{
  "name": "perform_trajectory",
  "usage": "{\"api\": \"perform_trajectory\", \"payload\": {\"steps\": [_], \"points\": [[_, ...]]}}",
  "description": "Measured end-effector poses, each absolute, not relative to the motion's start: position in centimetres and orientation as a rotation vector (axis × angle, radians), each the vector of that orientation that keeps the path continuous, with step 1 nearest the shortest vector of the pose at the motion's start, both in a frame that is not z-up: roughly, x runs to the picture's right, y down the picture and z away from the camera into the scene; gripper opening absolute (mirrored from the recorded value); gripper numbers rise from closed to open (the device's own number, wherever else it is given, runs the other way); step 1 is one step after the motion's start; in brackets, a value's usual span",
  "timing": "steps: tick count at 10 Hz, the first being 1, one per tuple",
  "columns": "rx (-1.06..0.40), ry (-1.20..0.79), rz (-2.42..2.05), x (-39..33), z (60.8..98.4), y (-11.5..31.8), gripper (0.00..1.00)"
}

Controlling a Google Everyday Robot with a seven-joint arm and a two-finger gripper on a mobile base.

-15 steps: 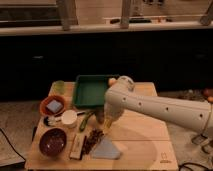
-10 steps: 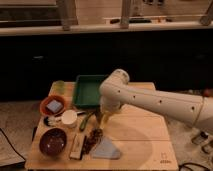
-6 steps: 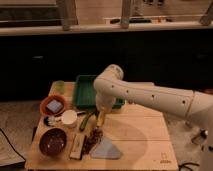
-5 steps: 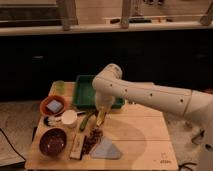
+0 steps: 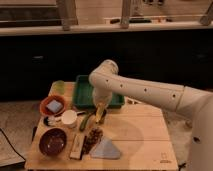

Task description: Place banana in metal cup

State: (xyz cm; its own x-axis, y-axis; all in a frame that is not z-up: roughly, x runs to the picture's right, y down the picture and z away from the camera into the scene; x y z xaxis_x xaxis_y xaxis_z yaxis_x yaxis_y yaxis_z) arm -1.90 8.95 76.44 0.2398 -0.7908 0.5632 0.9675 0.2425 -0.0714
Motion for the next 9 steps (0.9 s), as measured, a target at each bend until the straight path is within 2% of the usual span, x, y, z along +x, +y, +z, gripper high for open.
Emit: {"api": "perform_trajectory", "payload": {"steps": [5, 7, 9], "points": [[-0.487, -0.451, -1.275, -2.1, 78.0, 9.0, 0.71], [-0.497, -0.453, -1.271, -2.0, 78.7, 9.4, 0.8], [-0.507, -0.457, -1.264, -1.7, 79.2, 9.8, 0.8]]}}
